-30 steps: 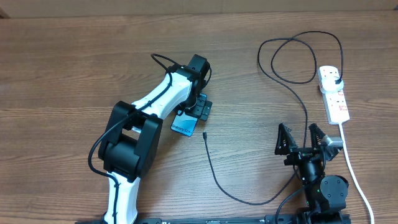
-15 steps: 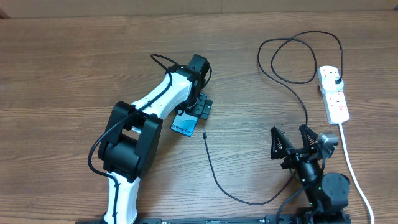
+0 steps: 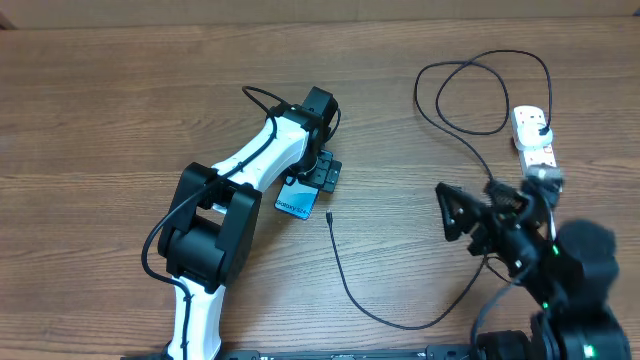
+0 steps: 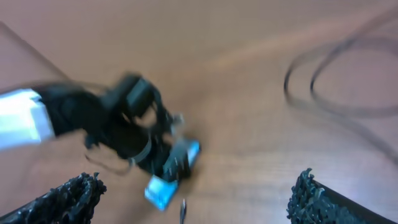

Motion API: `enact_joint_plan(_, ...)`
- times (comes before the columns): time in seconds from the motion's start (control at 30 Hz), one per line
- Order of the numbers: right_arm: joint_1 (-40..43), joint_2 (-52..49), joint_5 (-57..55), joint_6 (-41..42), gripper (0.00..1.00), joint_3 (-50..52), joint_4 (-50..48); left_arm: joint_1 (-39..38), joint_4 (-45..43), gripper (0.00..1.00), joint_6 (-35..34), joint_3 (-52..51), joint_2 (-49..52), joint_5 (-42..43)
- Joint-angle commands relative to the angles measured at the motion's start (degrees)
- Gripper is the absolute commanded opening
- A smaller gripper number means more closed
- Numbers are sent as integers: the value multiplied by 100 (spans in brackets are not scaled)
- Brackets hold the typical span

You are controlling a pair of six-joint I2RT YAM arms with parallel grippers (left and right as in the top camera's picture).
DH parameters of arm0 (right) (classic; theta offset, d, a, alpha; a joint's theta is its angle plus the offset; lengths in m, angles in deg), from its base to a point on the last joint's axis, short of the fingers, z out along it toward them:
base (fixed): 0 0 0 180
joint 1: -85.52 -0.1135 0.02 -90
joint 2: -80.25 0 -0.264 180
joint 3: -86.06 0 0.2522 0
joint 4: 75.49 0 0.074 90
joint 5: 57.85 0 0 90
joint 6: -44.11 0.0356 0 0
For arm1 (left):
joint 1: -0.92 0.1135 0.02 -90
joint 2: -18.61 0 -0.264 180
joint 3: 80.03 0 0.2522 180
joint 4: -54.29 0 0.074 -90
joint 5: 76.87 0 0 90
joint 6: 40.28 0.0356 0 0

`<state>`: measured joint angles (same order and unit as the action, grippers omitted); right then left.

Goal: Plug charger to phone and switch on socket
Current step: 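Move the right gripper toward the phone held by the left gripper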

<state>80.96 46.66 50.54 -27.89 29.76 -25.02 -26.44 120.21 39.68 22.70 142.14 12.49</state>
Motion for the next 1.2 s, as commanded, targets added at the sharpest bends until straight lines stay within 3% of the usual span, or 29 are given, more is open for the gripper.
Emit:
enact_joint_plan(0.0,-26,-411,236,-26,100,-68,190,-7,133,100,103,-225,275,503)
enact_joint_plan(0.63,-26,-1705,916,-24,100,-66,483,-4,767,95,243,-225,275,514)
enact_joint_plan(0.8,-26,-2006,916,-22,100,-66,479,-4,680,83,260,-225,275,518)
enact_joint_plan(0.9,-26,-2173,922,-20,100,-66,481,-4,581,71,260,-225,275,546)
enact_joint_plan(1.17,-26,-2820,1576,2,100,-66,208,0,645,71,1362,-225,275,1963)
